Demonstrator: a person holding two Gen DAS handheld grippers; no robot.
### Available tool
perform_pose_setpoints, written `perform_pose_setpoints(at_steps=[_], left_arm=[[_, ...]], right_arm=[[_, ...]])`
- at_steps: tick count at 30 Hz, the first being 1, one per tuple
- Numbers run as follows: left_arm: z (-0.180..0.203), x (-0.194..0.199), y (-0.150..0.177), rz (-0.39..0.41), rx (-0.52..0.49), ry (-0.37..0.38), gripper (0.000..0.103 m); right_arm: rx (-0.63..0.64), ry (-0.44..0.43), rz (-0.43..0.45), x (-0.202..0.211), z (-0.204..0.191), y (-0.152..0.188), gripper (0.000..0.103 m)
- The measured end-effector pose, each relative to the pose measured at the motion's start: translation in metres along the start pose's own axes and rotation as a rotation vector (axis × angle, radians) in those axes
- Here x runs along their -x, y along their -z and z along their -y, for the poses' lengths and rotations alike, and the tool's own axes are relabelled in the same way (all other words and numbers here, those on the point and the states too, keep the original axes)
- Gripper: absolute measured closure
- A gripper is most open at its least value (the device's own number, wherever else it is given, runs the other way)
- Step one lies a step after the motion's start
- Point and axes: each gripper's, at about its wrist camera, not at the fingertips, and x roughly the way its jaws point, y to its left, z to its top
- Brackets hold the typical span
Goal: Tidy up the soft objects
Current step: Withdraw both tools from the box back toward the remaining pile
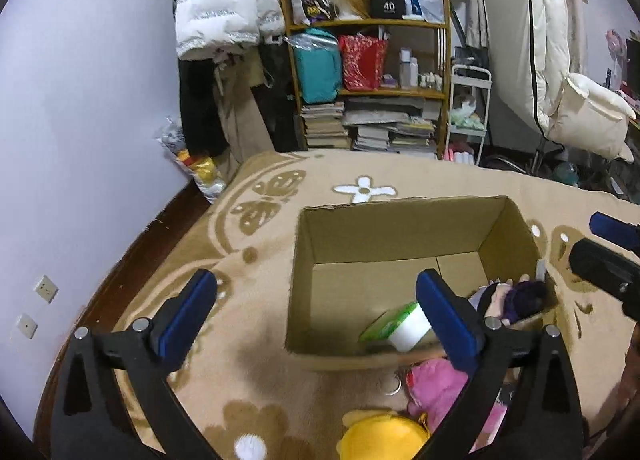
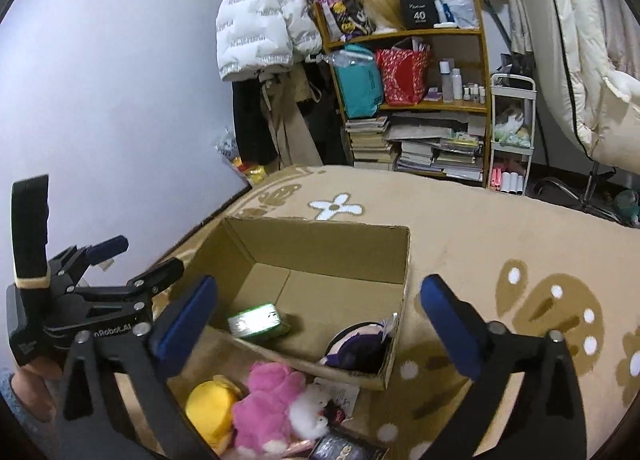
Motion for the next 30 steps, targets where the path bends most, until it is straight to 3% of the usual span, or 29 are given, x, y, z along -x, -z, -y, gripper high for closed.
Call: perform_pose_setpoints(at_steps=[7, 19, 26, 30], left_arm=[[0.003, 0.041, 0.015, -0.004, -0.026, -0.061, 0.002], [-0.009, 0.108, 0.043, -0.007, 0.063, -0.085, 0.002], [-0.013, 0.123, 0.063, -0.053, 0.093, -0.061, 0.002], [-0.010, 0.121, 0.072, -0.068, 0.083, -0.055, 0.002]], right_arm=[[-0.044, -0.004, -0.011, 0.029, 0.000, 0.011, 0.000], [-0.003, 0.013, -0.016, 0.088, -0.017, 0.043, 0.000], [0.020, 0.021, -0.035, 0.102, -0.028, 0.065, 0.000], [0.076, 0.068, -0.069, 0.099, -0.038, 0.075, 0.000]])
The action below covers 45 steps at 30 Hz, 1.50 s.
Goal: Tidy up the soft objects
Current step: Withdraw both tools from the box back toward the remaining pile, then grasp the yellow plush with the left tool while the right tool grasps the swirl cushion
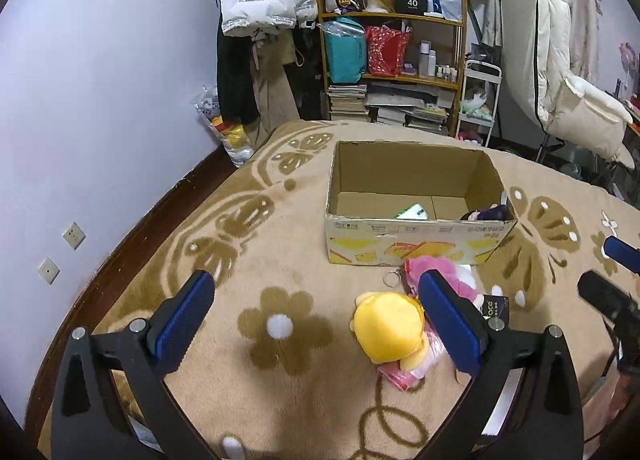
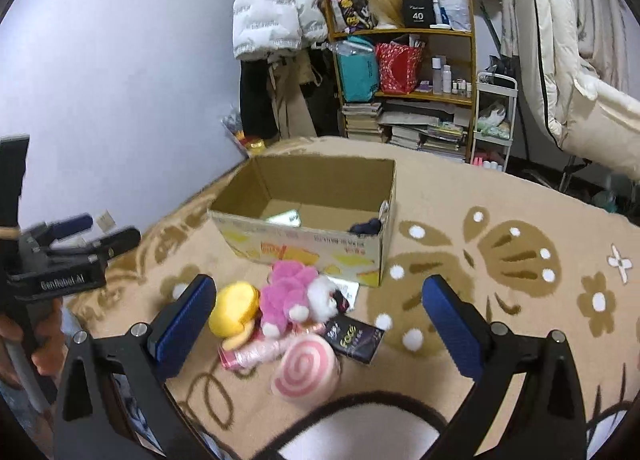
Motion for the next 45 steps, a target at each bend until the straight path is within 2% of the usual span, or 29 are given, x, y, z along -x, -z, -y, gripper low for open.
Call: perform_pose_setpoints(at_steps=[8, 17, 39, 45], left_arm=[[0.004, -0.008, 0.004, -0.040, 0.004, 0.045, 0.002], [0.012, -0.026, 0.010, -0.100, -0.009, 0.043, 0.002], [0.027, -0.091, 0.017, -0.234, -0.024, 0.049, 0.002], [0.037, -0.107, 0.019, -0.269, -0.047, 0.061, 0.002]], right_arm=[[-0.031, -0.026, -0.058, -0.013, -0.004, 0.013, 0.000], [-0.058, -0.002, -0.095, -0.036, -0.005, 0.022, 0.000], [-0.128, -0.031, -0.240, -0.097, 0.006, 0.036, 0.000], [-0.120, -0.003, -0.279, -0.109, 0.009, 0.043, 0.000]])
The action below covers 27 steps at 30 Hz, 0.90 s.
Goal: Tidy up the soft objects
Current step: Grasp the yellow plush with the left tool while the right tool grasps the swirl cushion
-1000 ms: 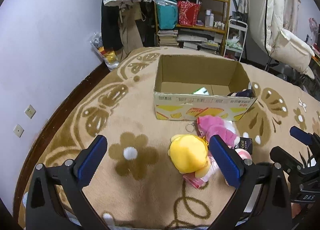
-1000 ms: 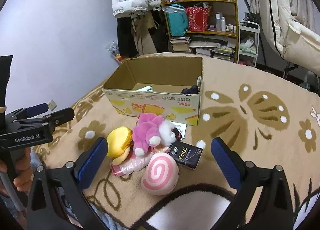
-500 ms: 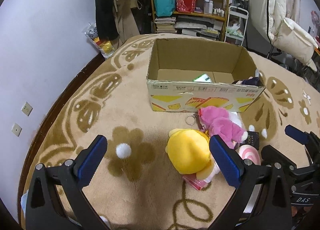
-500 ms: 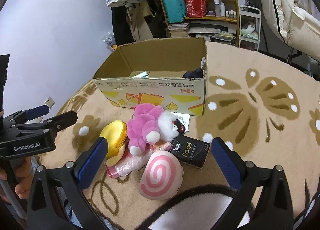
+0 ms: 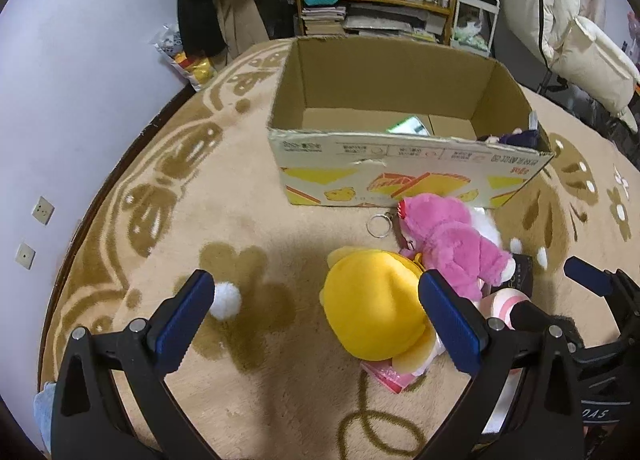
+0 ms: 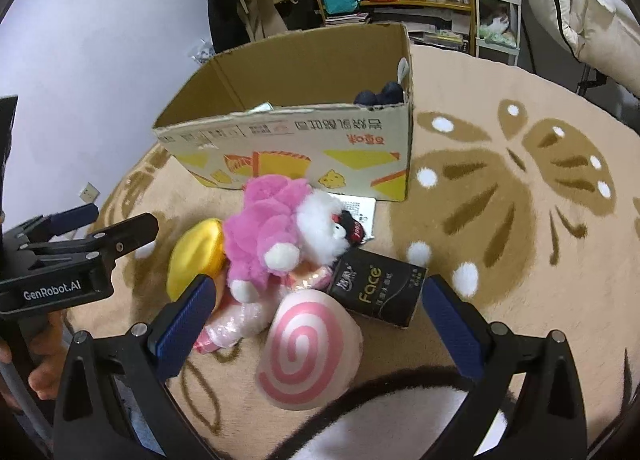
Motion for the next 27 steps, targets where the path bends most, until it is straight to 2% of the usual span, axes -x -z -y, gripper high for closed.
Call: perform_pose_setpoints(at_steps=[7, 15, 24, 26, 27], left_arm=[[0.012, -0.014, -0.003, -0.025, -0.043, 0.014, 0.002], [0.020, -0.026, -0.002, -0.065, -0.084, 0.022, 0.002], [0.023, -0.042, -0.001, -0.120, -0.091, 0.055, 0.002], [0.024, -0.045, 0.000, -0.129, -0.093, 0.057, 0.002], [0.025, -0.047, 0.000, -0.132, -0.094, 0.061, 0.002]], right_arm=[[-0.008, 0.011, -0.043, -0.013, 0.005, 0.002, 0.000], [-0.011, 0.009, -0.040, -0.014, 0.006, 0.004, 0.000], [0.019, 0.024, -0.091, -0.025, 0.002, 0.007, 0.000], [0.025, 0.039, -0.108, -0.028, 0.001, 0.008, 0.007], [0.025, 0.035, -0.118, -0.029, 0.002, 0.008, 0.015]])
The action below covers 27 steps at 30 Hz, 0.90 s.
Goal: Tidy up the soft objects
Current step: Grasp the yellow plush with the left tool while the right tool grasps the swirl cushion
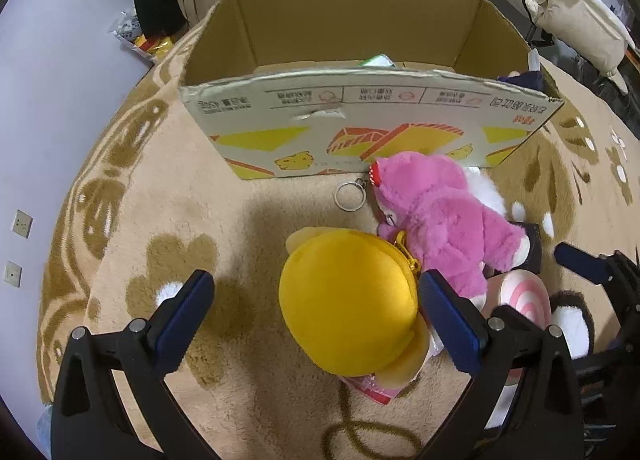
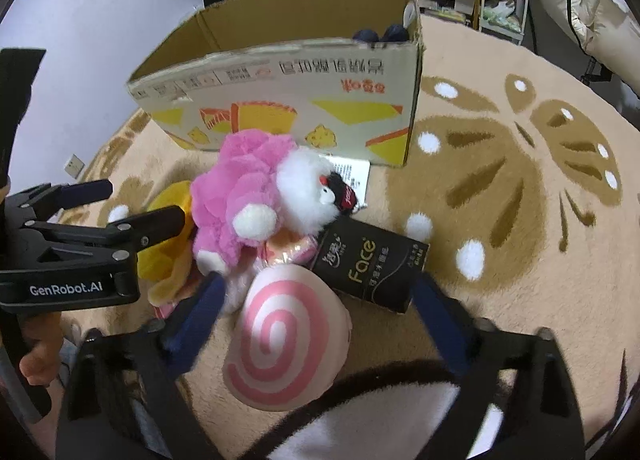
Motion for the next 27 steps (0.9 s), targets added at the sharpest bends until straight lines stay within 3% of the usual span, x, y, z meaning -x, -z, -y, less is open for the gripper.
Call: perform_pose_setpoints(at_steps=[8, 10, 21, 27], left_arm=[[0.005, -0.015, 0.000, -0.033, -0.024, -0.006, 0.002], [0.006, -0.021, 0.001, -0.048, -0.029, -0.010, 0.002], [-0.007, -0.041, 0.002, -0.120, 0.043, 0.048, 0.002], [-0.013, -0.049, 0.002, -0.121, 0.031, 0.039, 0.002]], right_arm=[[-0.001, -0.032, -0.048, -0.007, -0.001, 0.004, 0.019], [0.003, -0.027, -0.072, -0.012, -0.003, 0.005, 0.031], [-0.037, -0.019, -0.099, -0.014, 0.004, 0.006, 0.031], [-0.064, -0.027, -0.101, -0.015, 0.007, 0.004, 0.031]])
